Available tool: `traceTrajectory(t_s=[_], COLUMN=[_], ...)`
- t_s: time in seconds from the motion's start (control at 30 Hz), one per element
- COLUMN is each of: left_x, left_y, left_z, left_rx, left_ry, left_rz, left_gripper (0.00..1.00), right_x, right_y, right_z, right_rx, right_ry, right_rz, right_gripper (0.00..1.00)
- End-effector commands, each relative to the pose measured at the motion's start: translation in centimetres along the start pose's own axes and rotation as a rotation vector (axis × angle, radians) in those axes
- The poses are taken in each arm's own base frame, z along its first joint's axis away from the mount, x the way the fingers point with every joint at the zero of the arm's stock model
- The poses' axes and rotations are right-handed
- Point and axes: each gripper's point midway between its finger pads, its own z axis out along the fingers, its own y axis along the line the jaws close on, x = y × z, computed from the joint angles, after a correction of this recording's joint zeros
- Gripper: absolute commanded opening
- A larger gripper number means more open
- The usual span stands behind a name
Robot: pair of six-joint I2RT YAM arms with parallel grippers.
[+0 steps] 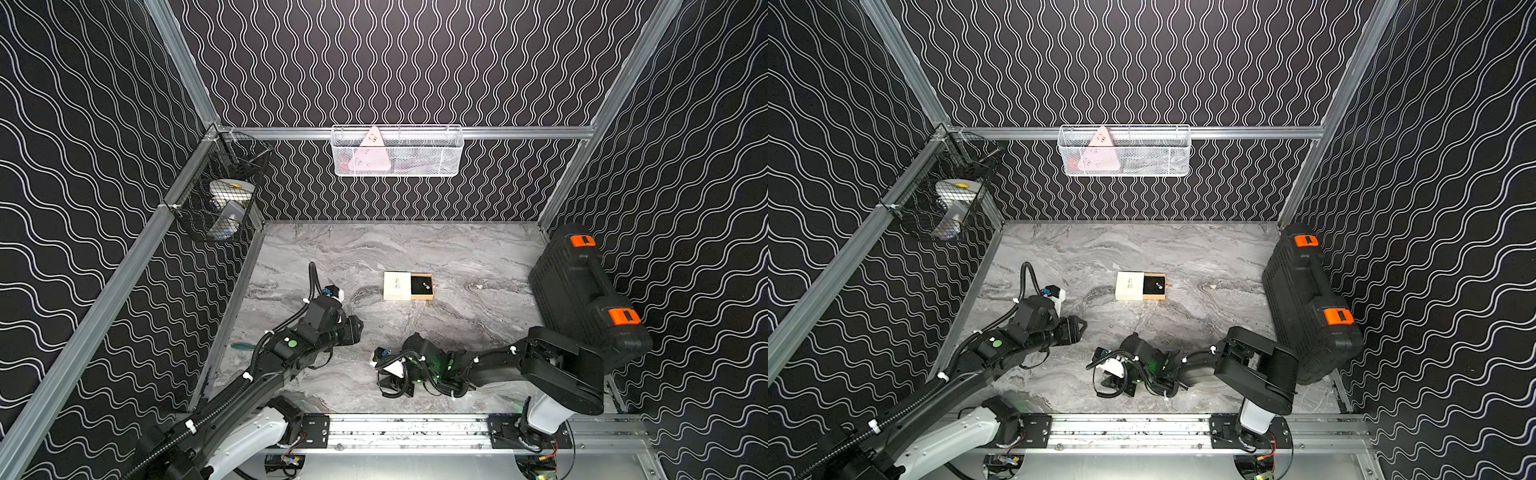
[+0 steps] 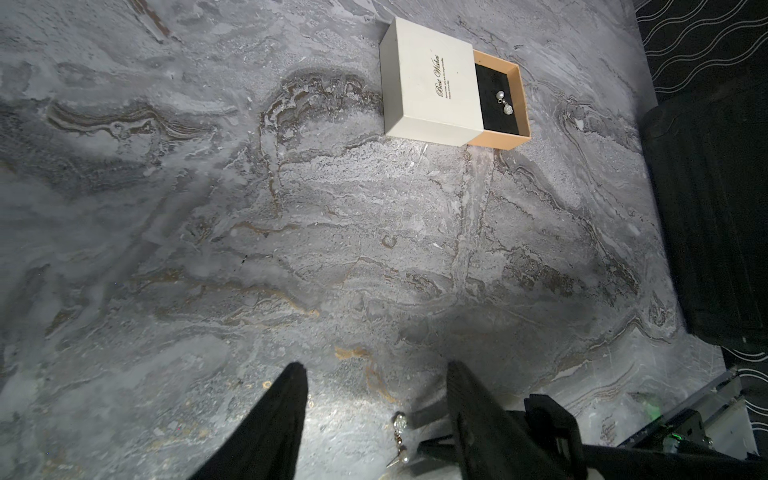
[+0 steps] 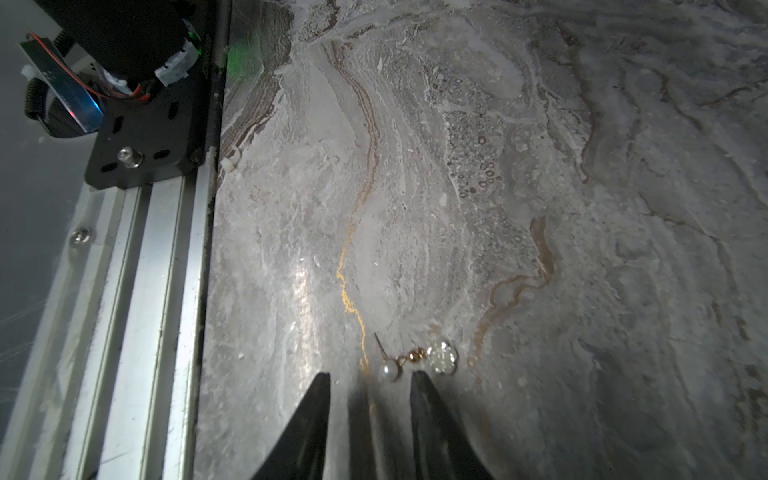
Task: Place the earrings into the drawer-style jewelry box
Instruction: Pick up the earring from the center of the board.
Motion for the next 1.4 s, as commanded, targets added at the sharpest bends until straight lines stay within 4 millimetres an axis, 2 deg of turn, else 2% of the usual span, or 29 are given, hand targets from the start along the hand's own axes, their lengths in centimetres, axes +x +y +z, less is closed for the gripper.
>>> traceTrajectory(t_s=[0.0,0.2,0.4,0.77,0.97,1.37], left_x=[0.3,0.9,0.7,0.9,0.8,0.9], left_y=[0.2,0.3,0.1,0.3,0.4,0.6], left_z=[0.0,0.4,0.2,0.2,0.0,-0.2], left_rx=[-0.002,0.009,0.019,0.023,0.021,0.018], left_ry=[0.008,0.027,0.028,0.034,0.030,0.029], left_rz=[0.010,0.003,0.005,-0.011,-0.009,-0.014], left_gripper=[0.60,0.60,0.61,0.62,0.62,0.62], right_x=[-0.4,-0.3,-0.1,0.4,0.7,0.3], right_y=[-0.2,-0.4,-0.5,-0.5,-0.4,-0.6], right_z=[0.5,1.0,1.1,1.5,1.4,1.3], right_rx=[0.013,0.040,0.062,0.070,0.071,0.080], right_ry=[-0.017,-0.031,-0.009,0.027,0.033,0.004], right_rz=[-0.031,-0.039,-0.062,-0.086,-0.091,-0.080], right_gripper=[0.35,0.33,0.27,0.23,0.16,0.11])
